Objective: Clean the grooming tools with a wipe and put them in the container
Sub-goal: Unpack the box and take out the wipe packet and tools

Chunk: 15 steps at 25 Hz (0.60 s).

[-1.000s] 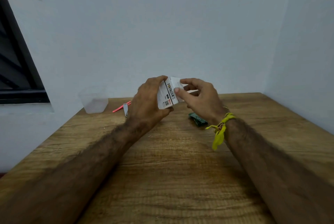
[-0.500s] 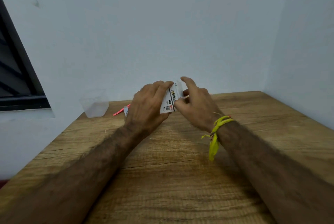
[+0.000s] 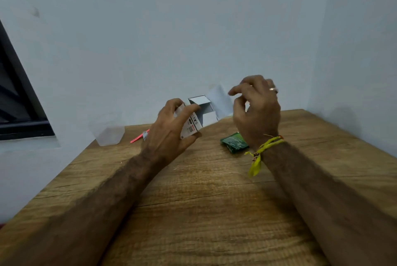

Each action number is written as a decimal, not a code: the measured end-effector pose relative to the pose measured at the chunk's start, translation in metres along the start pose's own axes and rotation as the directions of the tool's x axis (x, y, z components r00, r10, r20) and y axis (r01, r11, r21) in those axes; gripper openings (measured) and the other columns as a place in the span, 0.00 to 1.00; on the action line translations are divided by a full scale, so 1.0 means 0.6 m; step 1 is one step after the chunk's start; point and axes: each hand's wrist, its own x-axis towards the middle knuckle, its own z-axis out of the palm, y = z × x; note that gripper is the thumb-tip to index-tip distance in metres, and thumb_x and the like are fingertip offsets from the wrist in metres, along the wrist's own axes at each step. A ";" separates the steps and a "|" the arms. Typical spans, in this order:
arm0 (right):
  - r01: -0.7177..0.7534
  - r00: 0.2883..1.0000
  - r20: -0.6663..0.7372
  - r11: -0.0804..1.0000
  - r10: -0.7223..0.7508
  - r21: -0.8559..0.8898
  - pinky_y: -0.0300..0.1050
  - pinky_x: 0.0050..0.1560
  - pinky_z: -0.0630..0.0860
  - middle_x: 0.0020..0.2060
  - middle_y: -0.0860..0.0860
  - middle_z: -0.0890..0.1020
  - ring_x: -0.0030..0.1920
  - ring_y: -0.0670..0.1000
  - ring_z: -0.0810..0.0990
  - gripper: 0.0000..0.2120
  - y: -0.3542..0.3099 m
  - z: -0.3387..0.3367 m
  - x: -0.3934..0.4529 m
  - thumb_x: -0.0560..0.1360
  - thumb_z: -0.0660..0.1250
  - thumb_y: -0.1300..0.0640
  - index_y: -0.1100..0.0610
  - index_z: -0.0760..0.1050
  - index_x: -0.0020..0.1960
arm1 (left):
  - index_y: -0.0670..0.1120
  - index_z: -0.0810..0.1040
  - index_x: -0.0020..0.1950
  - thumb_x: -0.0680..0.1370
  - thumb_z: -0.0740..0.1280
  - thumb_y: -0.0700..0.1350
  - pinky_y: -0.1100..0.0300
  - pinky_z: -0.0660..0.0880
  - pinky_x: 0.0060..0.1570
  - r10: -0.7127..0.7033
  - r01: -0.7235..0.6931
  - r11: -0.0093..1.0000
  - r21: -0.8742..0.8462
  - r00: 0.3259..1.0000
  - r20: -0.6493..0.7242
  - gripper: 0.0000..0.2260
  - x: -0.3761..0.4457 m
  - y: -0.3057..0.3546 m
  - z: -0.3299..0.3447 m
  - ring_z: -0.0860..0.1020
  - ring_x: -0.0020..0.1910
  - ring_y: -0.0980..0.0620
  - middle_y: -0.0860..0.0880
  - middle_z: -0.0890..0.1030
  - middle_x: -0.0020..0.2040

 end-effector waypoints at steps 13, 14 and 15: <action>-0.671 0.693 0.517 0.712 0.502 0.207 0.47 0.37 0.80 0.36 0.53 0.86 0.33 0.51 0.84 0.09 0.031 -0.005 0.002 0.69 0.65 0.62 0.55 0.85 0.39 | 0.52 0.61 0.79 0.70 0.78 0.50 0.46 0.81 0.45 -0.110 0.111 0.993 0.038 0.994 -0.013 0.42 0.008 -0.012 -0.003 0.72 0.62 0.45 0.45 0.70 0.66; -0.659 0.652 0.524 0.751 0.548 0.035 0.48 0.46 0.81 0.41 0.52 0.86 0.41 0.51 0.85 0.06 0.053 -0.006 -0.003 0.70 0.70 0.59 0.54 0.85 0.44 | 0.52 0.61 0.79 0.70 0.79 0.50 0.46 0.81 0.45 -0.079 0.079 0.995 0.067 0.997 -0.005 0.42 0.005 -0.011 -0.002 0.72 0.61 0.44 0.45 0.70 0.66; -0.623 0.567 0.585 0.766 0.580 -0.157 0.47 0.55 0.79 0.47 0.51 0.86 0.50 0.51 0.84 0.10 0.068 -0.008 -0.008 0.70 0.75 0.54 0.55 0.84 0.50 | 0.52 0.61 0.79 0.69 0.79 0.49 0.46 0.81 0.46 -0.039 0.038 0.994 0.098 0.999 0.011 0.42 0.002 -0.010 0.001 0.72 0.61 0.44 0.44 0.71 0.66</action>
